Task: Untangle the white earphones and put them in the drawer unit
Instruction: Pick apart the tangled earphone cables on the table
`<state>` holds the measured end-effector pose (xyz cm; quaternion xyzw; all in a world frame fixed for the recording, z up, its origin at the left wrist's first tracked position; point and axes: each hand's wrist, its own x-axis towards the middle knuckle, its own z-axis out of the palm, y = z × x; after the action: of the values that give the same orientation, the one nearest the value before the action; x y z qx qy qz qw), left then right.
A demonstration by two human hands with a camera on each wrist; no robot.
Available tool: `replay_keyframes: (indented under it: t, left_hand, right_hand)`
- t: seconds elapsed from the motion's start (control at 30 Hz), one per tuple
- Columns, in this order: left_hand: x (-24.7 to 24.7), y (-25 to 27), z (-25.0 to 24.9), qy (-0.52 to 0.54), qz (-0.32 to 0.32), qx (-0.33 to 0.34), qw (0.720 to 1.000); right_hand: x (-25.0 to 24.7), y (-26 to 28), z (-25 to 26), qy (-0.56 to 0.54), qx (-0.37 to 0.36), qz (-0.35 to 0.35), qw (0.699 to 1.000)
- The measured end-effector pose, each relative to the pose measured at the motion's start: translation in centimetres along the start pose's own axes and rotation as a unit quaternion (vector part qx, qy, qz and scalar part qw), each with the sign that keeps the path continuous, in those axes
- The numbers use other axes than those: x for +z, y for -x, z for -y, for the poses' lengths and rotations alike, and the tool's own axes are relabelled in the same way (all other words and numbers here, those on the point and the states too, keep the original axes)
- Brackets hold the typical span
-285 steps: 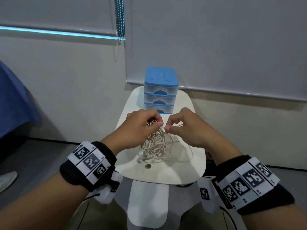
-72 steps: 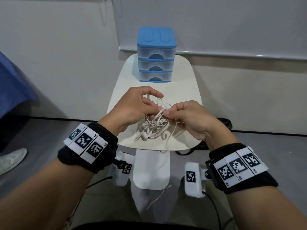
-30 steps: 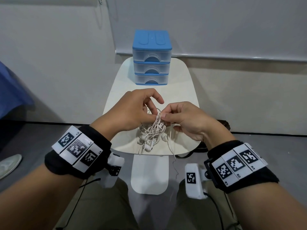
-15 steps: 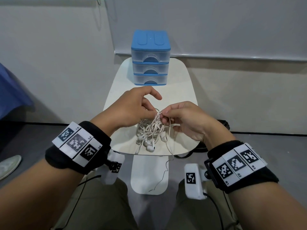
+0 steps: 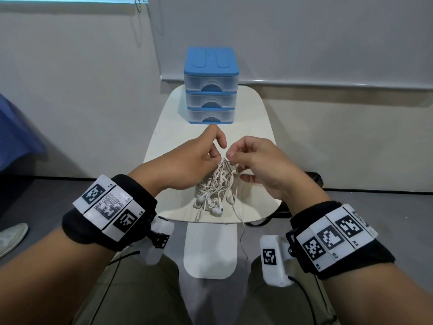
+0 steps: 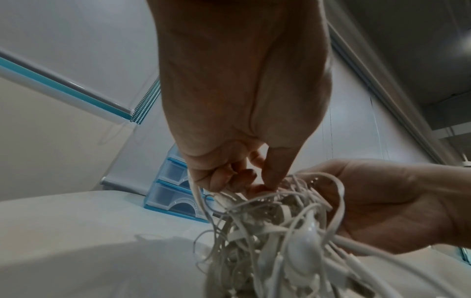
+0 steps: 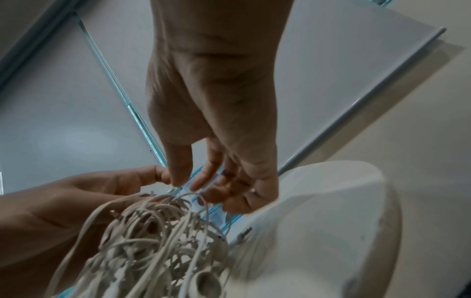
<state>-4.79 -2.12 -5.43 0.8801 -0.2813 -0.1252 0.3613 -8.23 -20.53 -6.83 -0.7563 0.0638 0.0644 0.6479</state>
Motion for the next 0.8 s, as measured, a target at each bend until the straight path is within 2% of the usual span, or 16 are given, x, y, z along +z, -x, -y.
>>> replay_keyframes:
  t: [0.1,0.2,0.4,0.63,0.8]
  left_hand:
    - [0.0,0.1,0.1,0.009,0.005,0.008,1.0]
    - [-0.2,0.3,0.2,0.014,0.0,0.011,1.0]
    - [-1.2,0.5,0.3,0.027,0.015,0.021,0.999]
    - [-1.7,0.9,0.4,0.062,0.02,0.02,0.998]
    - [-1.5,1.0,0.6,0.074,0.006,0.03,0.997]
  right_hand:
    - [0.4,0.2,-0.1,-0.022,-0.067,-0.016,0.997]
    - [0.8,0.3,-0.3,-0.019,-0.091,-0.022,0.995]
    - [0.7,0.6,-0.5,-0.016,-0.065,0.016,0.998]
    - [0.4,0.4,-0.6,0.077,-0.059,0.075,0.992]
    - [0.3,0.5,-0.1,0.108,-0.07,0.089,0.988]
